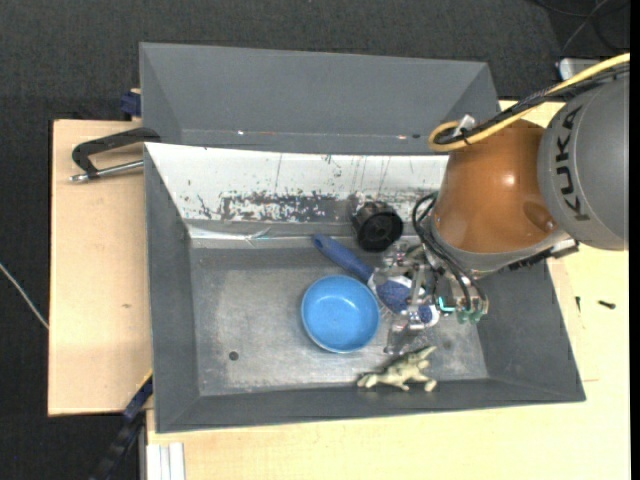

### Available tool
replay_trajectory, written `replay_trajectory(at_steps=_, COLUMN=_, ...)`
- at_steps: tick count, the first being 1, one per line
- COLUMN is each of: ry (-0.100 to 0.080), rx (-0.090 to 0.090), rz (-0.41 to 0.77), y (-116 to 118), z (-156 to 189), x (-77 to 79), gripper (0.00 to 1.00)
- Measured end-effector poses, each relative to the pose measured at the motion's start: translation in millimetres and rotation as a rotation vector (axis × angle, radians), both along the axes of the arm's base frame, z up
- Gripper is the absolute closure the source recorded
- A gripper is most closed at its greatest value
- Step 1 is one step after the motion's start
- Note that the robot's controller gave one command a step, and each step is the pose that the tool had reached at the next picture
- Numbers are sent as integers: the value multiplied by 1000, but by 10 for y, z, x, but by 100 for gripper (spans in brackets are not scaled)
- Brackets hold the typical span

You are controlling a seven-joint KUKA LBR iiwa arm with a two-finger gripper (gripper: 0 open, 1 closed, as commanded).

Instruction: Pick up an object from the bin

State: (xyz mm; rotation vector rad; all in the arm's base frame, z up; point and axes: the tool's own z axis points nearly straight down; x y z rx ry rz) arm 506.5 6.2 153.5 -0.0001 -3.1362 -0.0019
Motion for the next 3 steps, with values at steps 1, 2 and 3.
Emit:
replay_trajectory(at_steps=1, ry=-13, rx=-4, rz=439, y=342, z=-546, x=380, gripper=0)
replay_trajectory(at_steps=2, ry=-29, rx=-3, rz=708, y=499, z=-617, x=489, gripper=0)
replay_trajectory(at_steps=3, ry=-16, rx=-2, rz=1261, y=710, z=-797, x=318, gripper=0)
